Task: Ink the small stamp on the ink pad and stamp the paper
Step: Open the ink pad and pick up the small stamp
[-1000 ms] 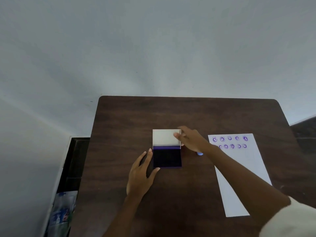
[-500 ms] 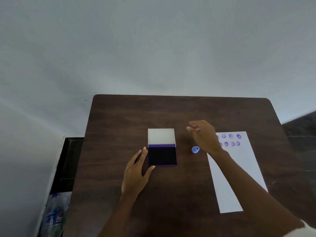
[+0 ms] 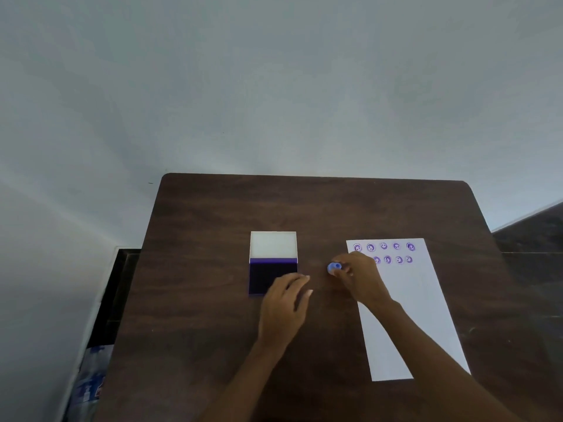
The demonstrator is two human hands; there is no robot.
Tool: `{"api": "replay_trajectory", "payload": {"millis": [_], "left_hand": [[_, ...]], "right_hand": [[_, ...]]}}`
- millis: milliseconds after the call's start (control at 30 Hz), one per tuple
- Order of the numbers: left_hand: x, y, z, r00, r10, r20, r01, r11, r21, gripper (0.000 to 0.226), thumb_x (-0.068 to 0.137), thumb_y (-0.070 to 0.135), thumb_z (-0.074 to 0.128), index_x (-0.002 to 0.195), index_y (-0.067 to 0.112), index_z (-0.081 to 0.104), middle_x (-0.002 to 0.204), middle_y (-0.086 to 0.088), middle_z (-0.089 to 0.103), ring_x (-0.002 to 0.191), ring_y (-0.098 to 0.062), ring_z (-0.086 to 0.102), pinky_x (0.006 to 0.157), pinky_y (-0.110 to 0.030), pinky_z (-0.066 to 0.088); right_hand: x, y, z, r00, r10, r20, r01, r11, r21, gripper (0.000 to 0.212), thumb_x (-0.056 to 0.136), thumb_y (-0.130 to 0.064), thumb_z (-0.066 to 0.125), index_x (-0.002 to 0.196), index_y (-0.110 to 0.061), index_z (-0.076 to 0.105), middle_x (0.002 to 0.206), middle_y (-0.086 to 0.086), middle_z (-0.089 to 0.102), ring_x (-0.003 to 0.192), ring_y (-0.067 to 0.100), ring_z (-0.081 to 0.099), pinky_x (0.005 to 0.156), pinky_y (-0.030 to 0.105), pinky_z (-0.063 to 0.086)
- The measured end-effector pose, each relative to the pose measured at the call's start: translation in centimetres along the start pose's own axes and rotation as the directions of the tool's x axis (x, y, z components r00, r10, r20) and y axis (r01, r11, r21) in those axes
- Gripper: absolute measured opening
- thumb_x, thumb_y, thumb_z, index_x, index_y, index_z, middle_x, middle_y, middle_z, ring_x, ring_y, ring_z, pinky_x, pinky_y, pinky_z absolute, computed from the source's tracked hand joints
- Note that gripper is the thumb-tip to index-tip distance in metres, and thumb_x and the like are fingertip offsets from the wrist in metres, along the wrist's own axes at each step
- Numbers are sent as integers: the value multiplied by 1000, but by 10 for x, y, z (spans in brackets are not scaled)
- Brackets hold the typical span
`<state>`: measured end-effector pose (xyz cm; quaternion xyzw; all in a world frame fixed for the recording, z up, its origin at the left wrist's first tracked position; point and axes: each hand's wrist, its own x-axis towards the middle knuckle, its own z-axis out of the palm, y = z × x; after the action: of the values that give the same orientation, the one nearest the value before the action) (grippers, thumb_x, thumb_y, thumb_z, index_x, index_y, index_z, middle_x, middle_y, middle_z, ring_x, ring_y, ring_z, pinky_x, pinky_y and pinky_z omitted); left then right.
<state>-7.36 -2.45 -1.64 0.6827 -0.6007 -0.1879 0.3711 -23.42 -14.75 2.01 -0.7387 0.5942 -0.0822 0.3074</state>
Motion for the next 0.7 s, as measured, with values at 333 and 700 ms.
{"api": "replay_trajectory", "payload": {"millis": [333,700], "left_hand": [[30,43,52,945,-304,125,324,924,-203,29,91,18,69,115,1,69,111,-15,73,100,-23,69,95,-40,55],[35,39,64,883,-468,43,454,826,-334,20,83,14,77,102,6,76,94,-3,76,76,3,65,72,1,45]], "right_hand": [[-23,4,-9,998,-56,-30,60,985,159,21,87,-19,69,100,-2,71,98,16,73,83,22,65,83,25,46],[-12,19,-16,996,35,-78,-18,978,206,12,86,-6,67,93,-14,73,84,-1,72,76,9,63,71,15,47]]}}
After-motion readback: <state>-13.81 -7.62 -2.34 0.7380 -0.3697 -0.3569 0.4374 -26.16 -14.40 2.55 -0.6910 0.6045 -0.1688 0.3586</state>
